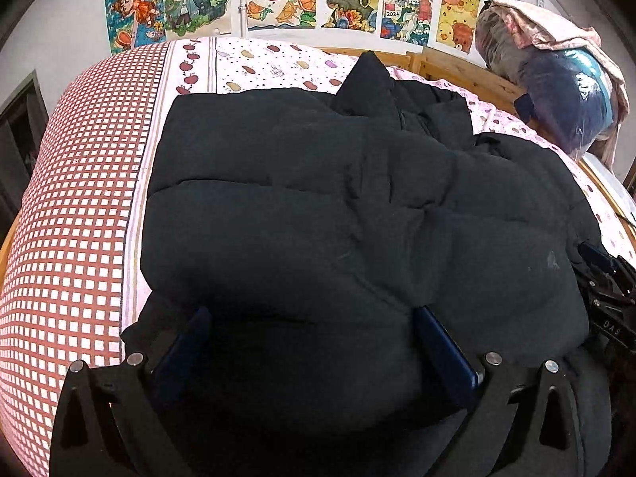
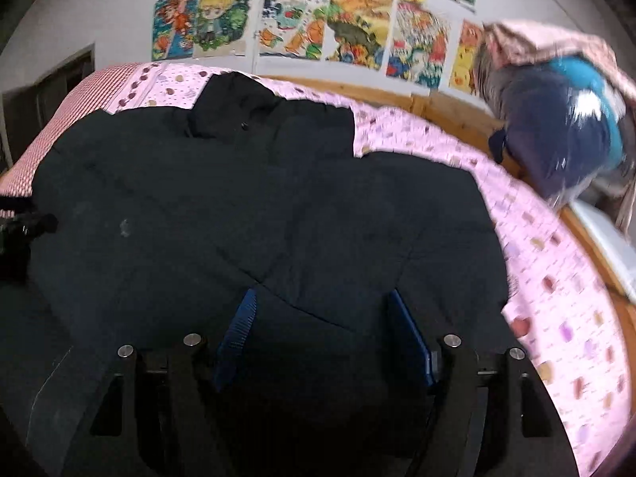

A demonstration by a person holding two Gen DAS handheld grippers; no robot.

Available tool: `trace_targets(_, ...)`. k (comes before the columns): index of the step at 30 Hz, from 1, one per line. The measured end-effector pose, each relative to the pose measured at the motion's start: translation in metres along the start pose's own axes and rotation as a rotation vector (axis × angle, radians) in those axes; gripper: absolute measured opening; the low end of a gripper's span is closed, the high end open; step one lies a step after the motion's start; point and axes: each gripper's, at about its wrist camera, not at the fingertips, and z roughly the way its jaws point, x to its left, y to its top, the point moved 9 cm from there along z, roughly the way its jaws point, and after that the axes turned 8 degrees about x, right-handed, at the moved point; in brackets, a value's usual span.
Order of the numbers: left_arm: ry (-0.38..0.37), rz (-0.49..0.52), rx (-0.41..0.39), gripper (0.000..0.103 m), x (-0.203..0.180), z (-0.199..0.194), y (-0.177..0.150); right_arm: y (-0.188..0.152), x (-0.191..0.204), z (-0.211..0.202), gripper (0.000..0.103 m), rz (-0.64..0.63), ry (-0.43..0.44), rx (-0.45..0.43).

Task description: Fold large clothes

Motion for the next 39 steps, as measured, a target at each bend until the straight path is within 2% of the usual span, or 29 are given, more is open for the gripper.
trace_targets(2,0.003,0.004,-0.007,0.103,-0.001,0.003,-0.002,-0.006,-0.002,0.005,0.071,0.024,0.021,0.007)
trace_targets(8,-0.004,0.003,-0.018,0.103,0.001,0.013,-0.008,-0.024,-0.003,0.019,0.075,0.045,0.056,0.011)
trace_targets(15,0.003,0.004,-0.024,0.103,0.003,0.017,-0.011,-0.022,-0.005,0.036,0.076,0.072,0.086,0.01)
trace_targets(24,0.003,-0.001,-0.031,0.103,0.003,0.018,-0.011,-0.022,-0.005,0.035,0.078,0.09,0.098,-0.014)
trace_targets(27,0.002,-0.004,-0.028,0.103,0.004,0.017,-0.012,-0.022,-0.008,0.032,0.085,0.1,0.097,-0.029)
trace_targets(28,0.004,-0.004,-0.027,0.103,0.004,0.015,-0.014,-0.022,-0.009,0.031,0.091,0.106,0.094,-0.033)
trace_targets(32,0.008,0.003,-0.016,0.103,0.004,0.012,-0.014,-0.022,-0.013,0.029,0.096,0.115,0.078,-0.034)
trace_targets(36,0.029,-0.002,0.025,0.103,0.005,-0.003,-0.013,-0.02,-0.015,0.024,0.098,0.121,0.082,0.004)
trace_targets(39,0.05,-0.011,0.001,0.103,-0.002,-0.035,-0.017,-0.022,-0.016,0.004,0.098,0.141,0.115,0.023)
